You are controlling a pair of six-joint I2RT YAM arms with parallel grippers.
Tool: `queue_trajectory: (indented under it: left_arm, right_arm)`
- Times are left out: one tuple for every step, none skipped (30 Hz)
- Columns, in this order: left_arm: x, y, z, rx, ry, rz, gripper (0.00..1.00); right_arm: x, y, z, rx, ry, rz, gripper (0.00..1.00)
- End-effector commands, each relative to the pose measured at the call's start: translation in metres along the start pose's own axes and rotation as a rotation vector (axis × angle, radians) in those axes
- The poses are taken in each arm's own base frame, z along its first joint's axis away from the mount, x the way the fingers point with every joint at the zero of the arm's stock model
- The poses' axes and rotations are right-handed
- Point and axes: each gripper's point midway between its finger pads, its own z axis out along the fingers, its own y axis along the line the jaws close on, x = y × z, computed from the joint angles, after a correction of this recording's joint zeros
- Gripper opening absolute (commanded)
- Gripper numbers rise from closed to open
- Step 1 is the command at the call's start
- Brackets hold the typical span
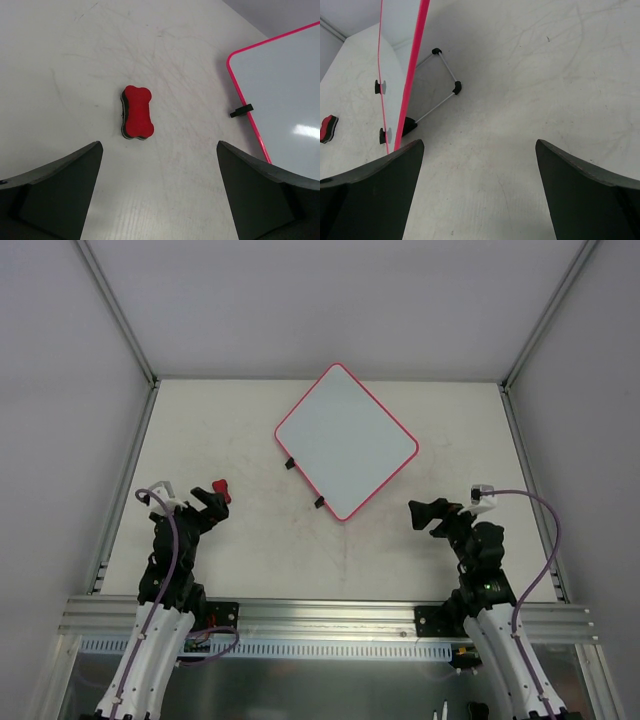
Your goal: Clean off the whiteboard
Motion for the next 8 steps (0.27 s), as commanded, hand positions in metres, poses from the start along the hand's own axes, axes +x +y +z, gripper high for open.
queue_trajectory:
  left_arm:
    - [-0.0043,-0.0103,-0.0033,0.067,-0.041,-0.019,0.99]
    - [-0.0042,-0.0102,-0.0036,0.068,-0.043,-0.021,0.99]
    - [-0.0033,-0.0095,-0.0034,0.067,-0.044,-0.022,0.99]
    - [-0.0023,-0.0087,-0.0030,0.063,-0.041,-0.023,0.99]
    - [-0.0021,-0.0077,-0.0027,0.057,-0.040,-0.022,0.99]
    - [-0.0015,-0.0069,-0.0017,0.048,-0.031,-0.019,0.99]
    - [-0.0015,-0.0066,-0.0013,0.044,-0.028,-0.018,0.99]
    - [-0.0012,-0.0056,-0.0007,0.035,-0.023,-0.017,0.99]
  right_arm:
    - [-0.0082,-0.0054,0.0000,0.030,-0.038,-0.023,0.99]
    - [-0.0080,-0.0043,-0.0003,0.024,-0.036,-0.024,0.99]
    - [-0.0075,-0.0042,-0.0003,0.023,-0.034,-0.023,0.99]
    - [-0.0072,-0.0035,-0.0004,0.019,-0.033,-0.024,0.99]
    - [-0.0068,-0.0036,-0.0003,0.019,-0.033,-0.023,0.99]
    - [-0.0071,-0.0034,-0.0004,0.018,-0.034,-0.023,0.99]
    - [-0.0069,-0.0038,-0.0003,0.020,-0.033,-0.021,0.99]
    - [-0.0073,-0.0037,-0.0002,0.019,-0.035,-0.023,0.99]
